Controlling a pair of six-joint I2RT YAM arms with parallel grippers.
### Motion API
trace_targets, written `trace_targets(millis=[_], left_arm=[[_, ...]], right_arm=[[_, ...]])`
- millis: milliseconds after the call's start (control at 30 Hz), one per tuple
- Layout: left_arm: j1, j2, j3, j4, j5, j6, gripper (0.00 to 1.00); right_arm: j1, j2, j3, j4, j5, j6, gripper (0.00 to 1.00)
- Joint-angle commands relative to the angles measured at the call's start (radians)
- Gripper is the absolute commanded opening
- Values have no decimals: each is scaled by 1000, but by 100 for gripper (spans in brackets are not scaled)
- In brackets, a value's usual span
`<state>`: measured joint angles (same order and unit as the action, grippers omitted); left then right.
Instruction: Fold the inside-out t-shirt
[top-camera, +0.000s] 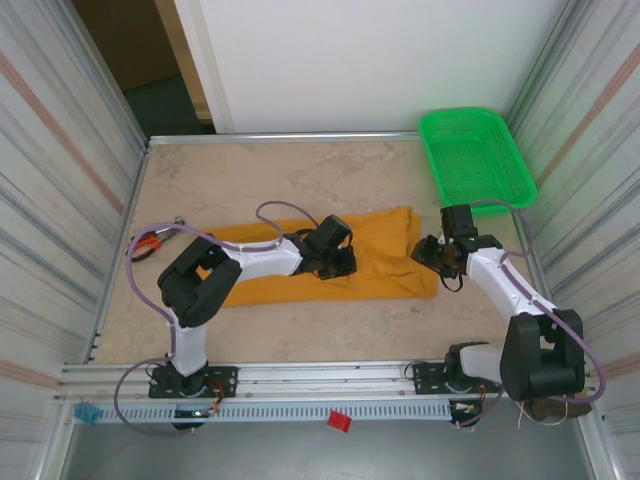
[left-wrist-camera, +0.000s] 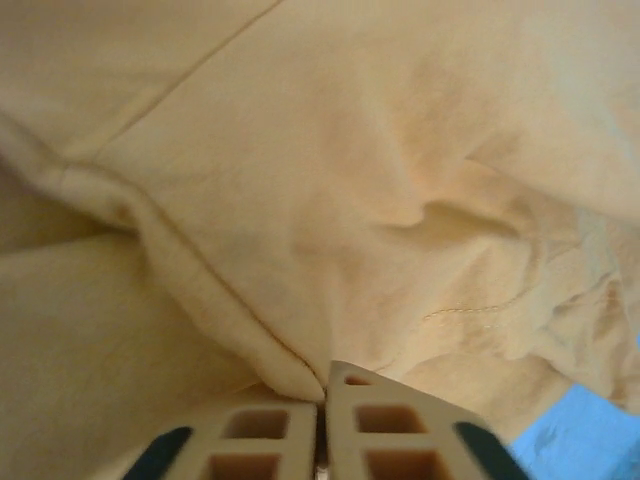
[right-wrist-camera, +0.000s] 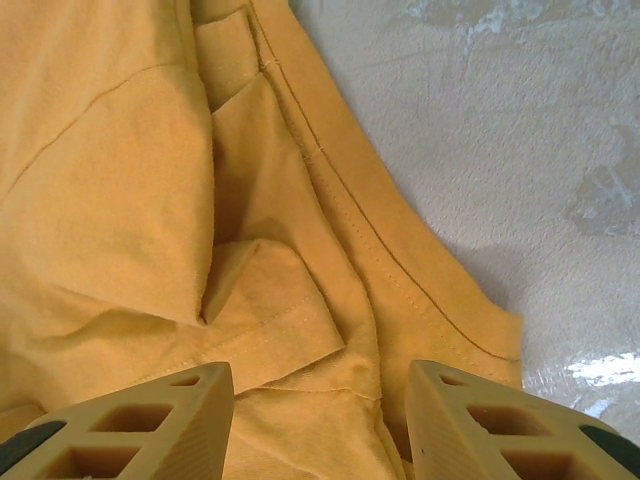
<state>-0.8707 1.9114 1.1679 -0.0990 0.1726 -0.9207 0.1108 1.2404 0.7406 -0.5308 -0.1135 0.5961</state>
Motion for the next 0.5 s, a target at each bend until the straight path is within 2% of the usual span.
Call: trace_targets(millis=[0,300,467], left_arm=[[-5,-26,35,-13,2,16,0],[-5,-176,-69,-41,51,-28,0],[-3,-213,-153,-20,10,-48,0]], right_arm=[[-7,-30,9,-7,-15,13,47],[-1,-33,1,-15,-58,7,47],[25,-15,-18,-11,-63,1,43]])
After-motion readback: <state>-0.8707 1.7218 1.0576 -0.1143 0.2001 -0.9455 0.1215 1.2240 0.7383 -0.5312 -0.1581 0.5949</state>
